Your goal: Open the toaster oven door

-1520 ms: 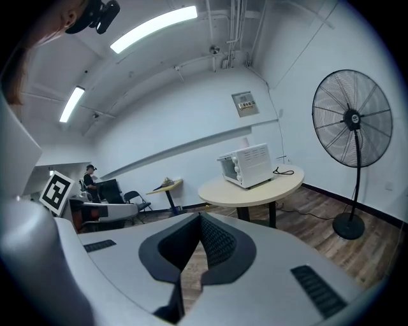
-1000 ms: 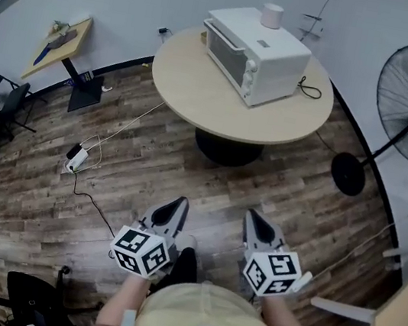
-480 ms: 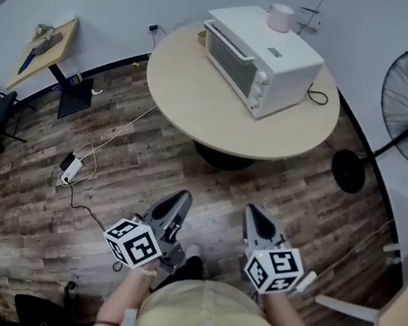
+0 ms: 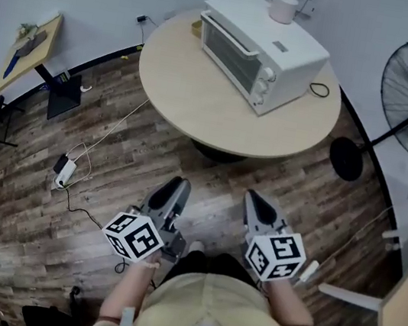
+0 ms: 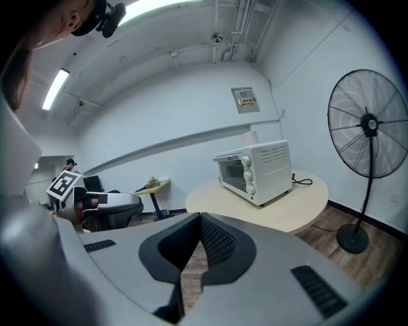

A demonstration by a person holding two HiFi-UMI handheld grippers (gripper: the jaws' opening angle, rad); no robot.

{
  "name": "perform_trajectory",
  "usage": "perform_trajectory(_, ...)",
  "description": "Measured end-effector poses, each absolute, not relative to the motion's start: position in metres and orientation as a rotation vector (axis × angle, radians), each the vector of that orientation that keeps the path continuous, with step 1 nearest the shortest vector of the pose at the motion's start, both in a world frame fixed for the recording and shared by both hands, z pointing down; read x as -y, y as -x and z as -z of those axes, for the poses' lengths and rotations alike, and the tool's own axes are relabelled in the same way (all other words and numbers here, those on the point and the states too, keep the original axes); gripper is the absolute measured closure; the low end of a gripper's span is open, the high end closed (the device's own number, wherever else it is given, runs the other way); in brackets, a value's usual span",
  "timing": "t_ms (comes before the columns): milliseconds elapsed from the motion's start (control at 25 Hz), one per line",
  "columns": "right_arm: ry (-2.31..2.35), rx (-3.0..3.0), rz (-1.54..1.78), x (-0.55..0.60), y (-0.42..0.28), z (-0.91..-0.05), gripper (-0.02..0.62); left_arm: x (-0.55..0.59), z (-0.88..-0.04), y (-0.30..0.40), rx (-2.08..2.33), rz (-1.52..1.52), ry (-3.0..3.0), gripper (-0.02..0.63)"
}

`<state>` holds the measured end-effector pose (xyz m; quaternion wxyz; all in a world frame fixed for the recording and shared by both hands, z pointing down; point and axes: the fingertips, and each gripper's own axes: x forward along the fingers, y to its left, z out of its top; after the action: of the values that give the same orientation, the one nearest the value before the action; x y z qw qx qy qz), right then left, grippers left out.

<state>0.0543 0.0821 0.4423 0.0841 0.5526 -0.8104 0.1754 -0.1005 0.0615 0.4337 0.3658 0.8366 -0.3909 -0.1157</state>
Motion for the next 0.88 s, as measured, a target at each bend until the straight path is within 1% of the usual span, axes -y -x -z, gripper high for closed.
perform_trajectory(280,-1.649,2.427,-0.481,-0.058,-0.036,-0.437,0.592,-0.033,-0.418,0.102,0.949,0.494,-1.992,0.486)
perform_trajectory(480,-1.651,2.427,-0.493,-0.035,-0.041,-0.441,0.592,-0.01,-0.42,0.107,1.004,0.526,-1.919,0.46)
perform_trajectory(720,-1.624,2.443,-0.497,-0.004,-0.044,-0.445,0.592,0.031,-0.419,0.097,0.964,0.581,-1.837,0.454)
perform_trajectory(880,-1.626,2.446,-0.484,0.025,-0.052,-0.443,0.592,0.066,-0.414,0.079,0.978,0.565,-1.836,0.449)
